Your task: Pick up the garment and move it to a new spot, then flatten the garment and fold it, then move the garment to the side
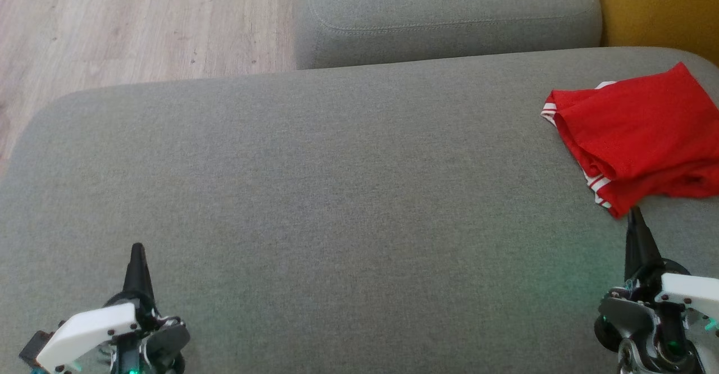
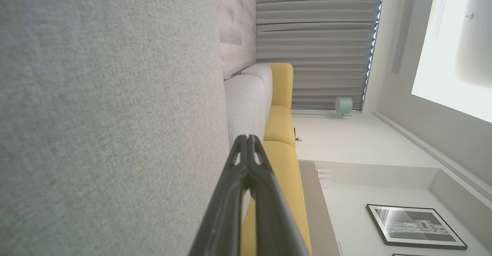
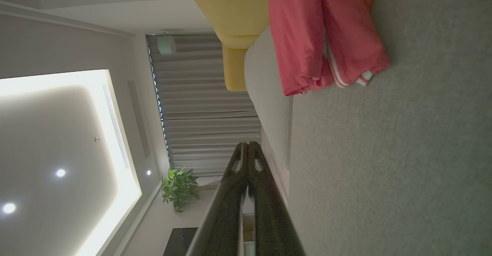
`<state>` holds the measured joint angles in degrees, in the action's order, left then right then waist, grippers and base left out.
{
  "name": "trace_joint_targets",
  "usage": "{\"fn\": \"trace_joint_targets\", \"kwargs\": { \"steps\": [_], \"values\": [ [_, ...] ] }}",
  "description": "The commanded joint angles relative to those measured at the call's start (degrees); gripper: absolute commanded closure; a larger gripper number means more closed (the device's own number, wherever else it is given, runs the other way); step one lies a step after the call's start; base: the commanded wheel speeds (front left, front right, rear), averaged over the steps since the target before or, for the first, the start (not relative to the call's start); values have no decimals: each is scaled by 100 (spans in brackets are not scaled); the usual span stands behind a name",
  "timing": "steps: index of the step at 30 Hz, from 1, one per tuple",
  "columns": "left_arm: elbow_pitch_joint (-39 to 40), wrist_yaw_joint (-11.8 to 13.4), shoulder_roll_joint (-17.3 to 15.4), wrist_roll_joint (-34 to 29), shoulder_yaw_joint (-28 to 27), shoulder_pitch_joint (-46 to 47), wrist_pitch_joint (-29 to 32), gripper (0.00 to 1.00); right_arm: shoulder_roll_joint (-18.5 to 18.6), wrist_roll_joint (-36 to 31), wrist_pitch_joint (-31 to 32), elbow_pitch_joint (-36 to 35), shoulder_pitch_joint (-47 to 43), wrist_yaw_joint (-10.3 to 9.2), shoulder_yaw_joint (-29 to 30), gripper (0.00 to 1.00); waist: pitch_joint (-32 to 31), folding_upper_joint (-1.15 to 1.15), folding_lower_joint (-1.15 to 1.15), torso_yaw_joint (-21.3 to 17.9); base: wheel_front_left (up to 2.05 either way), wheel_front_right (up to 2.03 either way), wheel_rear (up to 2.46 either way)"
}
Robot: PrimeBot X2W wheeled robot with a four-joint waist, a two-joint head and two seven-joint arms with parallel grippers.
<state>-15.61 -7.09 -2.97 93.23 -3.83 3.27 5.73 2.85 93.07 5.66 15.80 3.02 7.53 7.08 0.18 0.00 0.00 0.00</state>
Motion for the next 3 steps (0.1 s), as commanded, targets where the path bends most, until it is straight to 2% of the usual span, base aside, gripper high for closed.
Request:
{"fn": "trace_joint_targets", "kwargs": {
  "steps": [1, 3],
  "values": [
    [159, -40, -34, -59, -212, 286, 30, 100, 42, -49, 42, -181, 312, -4, -107, 100, 0, 0, 0, 0, 0, 0, 0],
    [159, -40, -33, -60, -214, 287, 31, 100, 41, -50, 43, -181, 312, -4, -105, 100, 0, 0, 0, 0, 0, 0, 0]
  ]
}}
